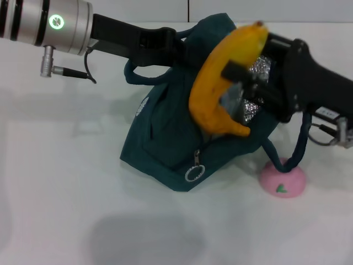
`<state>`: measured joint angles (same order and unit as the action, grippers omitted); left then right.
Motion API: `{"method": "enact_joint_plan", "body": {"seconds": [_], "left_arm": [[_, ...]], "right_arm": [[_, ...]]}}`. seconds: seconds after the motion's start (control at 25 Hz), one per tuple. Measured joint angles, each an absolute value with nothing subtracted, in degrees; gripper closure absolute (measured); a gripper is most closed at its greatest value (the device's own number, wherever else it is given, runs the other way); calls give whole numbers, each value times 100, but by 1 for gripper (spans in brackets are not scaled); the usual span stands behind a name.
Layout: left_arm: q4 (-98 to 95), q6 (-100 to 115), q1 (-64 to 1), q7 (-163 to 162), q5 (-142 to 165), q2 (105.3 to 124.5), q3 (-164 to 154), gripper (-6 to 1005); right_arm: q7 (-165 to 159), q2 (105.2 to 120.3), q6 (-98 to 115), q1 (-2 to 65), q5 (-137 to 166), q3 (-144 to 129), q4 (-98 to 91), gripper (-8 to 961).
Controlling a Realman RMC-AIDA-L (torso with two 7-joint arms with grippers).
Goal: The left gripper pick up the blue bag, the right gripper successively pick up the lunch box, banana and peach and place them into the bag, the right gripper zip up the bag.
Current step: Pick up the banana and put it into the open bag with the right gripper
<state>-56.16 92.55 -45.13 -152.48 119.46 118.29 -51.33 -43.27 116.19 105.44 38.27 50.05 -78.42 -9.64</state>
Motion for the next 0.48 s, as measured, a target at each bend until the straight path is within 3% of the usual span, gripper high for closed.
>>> {"method": "enact_joint_plan", "body": {"seconds": [0.48], "left_arm": [[-5614, 9428, -4491, -15332, 11870, 11797, -5113, 952]], "right_arm": [[-3649, 11541, 9809, 3774, 5084, -8398, -1555, 507]]}}
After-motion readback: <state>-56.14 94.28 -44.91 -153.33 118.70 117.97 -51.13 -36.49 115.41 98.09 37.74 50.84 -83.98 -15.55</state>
